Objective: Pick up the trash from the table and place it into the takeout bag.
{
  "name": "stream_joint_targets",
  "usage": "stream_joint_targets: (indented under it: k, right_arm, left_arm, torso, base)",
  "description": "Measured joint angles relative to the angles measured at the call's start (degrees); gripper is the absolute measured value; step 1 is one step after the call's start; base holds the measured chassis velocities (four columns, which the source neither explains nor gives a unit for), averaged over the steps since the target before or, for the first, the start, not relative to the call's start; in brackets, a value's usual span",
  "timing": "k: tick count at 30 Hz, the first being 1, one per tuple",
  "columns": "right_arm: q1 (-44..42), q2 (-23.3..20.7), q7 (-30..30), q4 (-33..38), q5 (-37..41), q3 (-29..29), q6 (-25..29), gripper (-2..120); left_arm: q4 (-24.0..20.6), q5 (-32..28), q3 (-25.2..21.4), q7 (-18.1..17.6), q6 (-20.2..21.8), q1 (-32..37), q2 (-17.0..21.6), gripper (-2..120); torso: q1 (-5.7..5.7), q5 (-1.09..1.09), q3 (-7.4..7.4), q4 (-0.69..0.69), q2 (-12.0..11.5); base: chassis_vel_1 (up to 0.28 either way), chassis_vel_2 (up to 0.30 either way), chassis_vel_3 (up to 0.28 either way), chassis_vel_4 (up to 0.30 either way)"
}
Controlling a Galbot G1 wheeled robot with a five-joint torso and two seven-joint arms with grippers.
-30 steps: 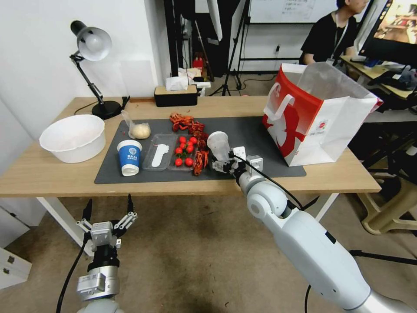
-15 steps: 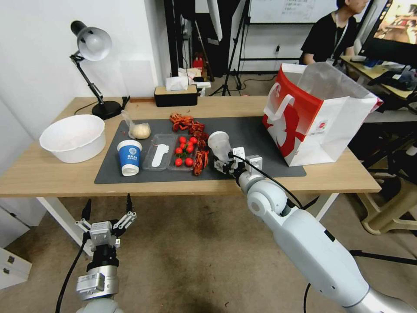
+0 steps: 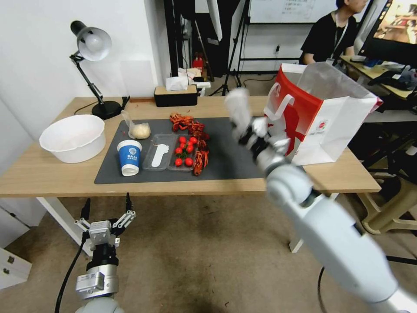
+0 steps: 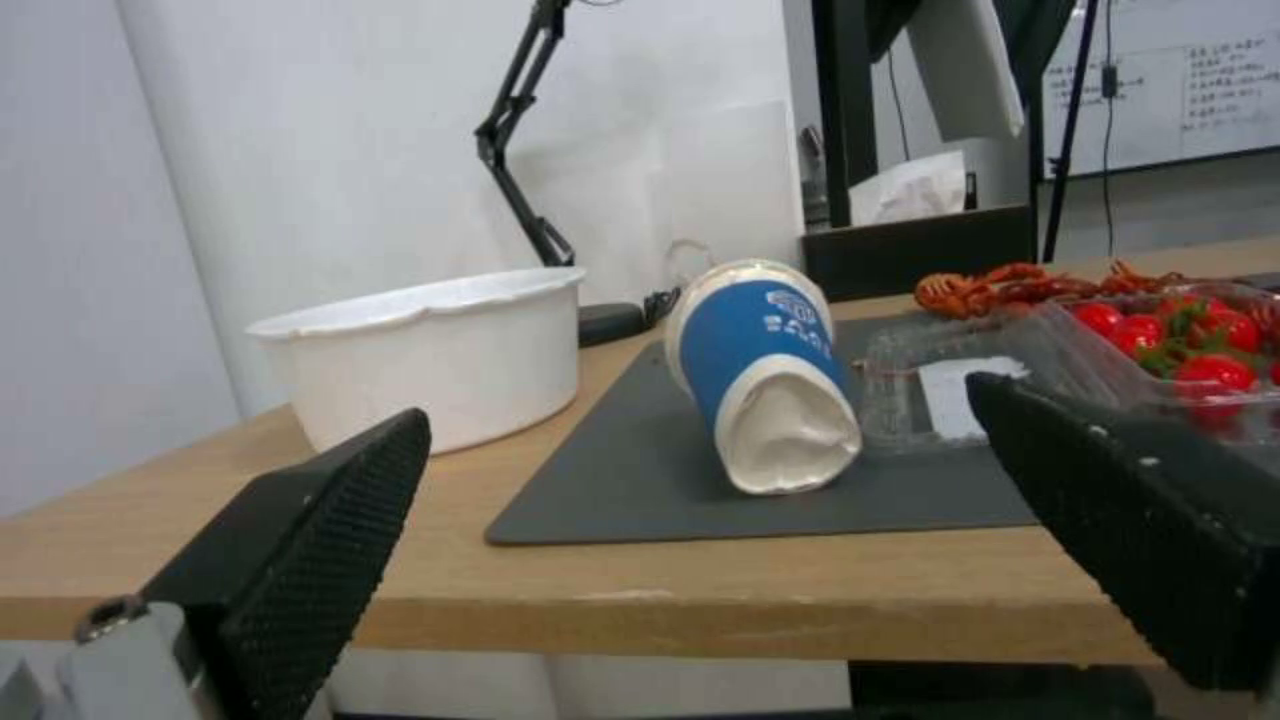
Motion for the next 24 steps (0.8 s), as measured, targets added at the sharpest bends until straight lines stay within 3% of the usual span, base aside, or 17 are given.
stream_joint_targets:
  k: [2,6,13,24]
  right_arm:
    - [4.5,-4.1,1.7,0.7,0.9,2.6,0.5,43]
    - [7.6,-7.9,4.1,-0.7,5.0,4.3,0.5,43]
    - [7.6,-10.7,8.4,-5.2,7.5,6.4,-0.7,46]
    - [5.5,-9.6,8.0,-7.2,6.5,7.5,-0.9,86]
  left_arm:
    - [0.1,0.0,0.2,0.0,0.0,-0.1,-0.1,100]
    - [0.2,-0.1,0.2,0.0,-0.3,-0.1,-0.2,100]
    - [0.3,-0.4,0.1,0.1,-0.4,-0.5,0.0,100]
    - [0.4,-0.5,0.2,0.5,-0.7,-0.4,0.0,100]
  torso:
    - [0.00,-0.01,-0.01,0.01,0.0]
    - [0.00,-0.01,-0.01,-0.01,0.0]
    - [0.00,0.01,0.00,-0.01,0.0]
    - [0.01,-0.01,0.00,0.01,0.0]
  base:
    - [0.000,0.000,0.000,0.000]
    - [0.000,0.000,0.000,0.000]
    - [0.000,0.000,0.000,0.000]
    - [0.000,0.000,0.000,0.000]
